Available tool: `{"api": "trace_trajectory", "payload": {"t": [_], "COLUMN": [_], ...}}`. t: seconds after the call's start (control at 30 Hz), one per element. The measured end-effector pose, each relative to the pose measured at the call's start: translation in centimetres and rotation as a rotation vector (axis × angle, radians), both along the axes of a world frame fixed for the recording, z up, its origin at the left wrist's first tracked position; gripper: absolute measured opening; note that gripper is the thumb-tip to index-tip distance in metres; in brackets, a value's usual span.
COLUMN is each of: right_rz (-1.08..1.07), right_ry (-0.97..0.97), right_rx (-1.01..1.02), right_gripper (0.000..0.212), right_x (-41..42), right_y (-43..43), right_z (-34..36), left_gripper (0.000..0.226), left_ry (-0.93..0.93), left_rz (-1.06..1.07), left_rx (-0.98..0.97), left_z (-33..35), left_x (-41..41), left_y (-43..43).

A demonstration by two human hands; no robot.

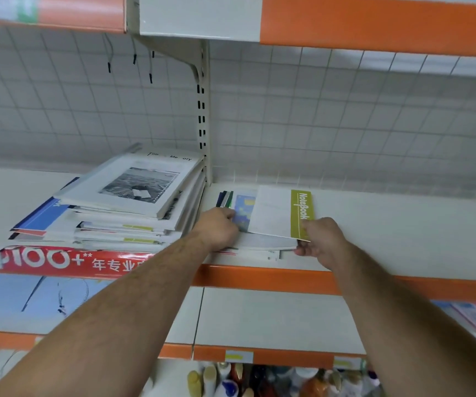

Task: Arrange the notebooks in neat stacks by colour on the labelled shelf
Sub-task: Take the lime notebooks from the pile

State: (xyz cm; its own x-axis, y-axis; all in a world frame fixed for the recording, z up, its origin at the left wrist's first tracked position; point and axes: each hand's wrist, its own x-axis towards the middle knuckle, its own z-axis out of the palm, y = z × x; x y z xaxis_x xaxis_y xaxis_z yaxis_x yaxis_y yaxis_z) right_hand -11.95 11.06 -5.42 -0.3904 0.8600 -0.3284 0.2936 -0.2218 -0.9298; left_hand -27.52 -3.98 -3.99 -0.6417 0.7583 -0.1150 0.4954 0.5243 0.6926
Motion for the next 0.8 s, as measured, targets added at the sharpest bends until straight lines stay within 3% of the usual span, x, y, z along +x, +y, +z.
{"api": "trace_trajectory", "payload": {"t": [0.13, 0.43, 0.57, 0.8], "right_rz": [0.02, 0.062, 0.079, -0.047], "right_ry": [0.026, 0.046, 0.015, -0.005], "right_rx": [-0.027, -0.028, -0.019, -0.023], "right_gripper": [0.006, 0.012, 0.011, 0.007], "right_x": [0.0, 0.2, 0.0, -0.2], "right_y": [0.2, -0.4, -0.7, -0.4], "right_z": [-0.1, 0.0, 0.1, 0.1], "left_gripper": [0.049, 0.04, 0.011, 0.03], "left_ry": [0.045, 0.027, 0.107, 0.19], "left_rz": [-0.054, -0.109, -0.126, -0.095], "left_rx": [0.008, 0.028, 0.007, -0.049], "left_z": [-0.1, -1.0, -1.2, -1.7], "left_x": [-0.2, -2.2, -2.5, -1.4], "left_y": [-0.2, 0.5, 0.8, 1.0]}}
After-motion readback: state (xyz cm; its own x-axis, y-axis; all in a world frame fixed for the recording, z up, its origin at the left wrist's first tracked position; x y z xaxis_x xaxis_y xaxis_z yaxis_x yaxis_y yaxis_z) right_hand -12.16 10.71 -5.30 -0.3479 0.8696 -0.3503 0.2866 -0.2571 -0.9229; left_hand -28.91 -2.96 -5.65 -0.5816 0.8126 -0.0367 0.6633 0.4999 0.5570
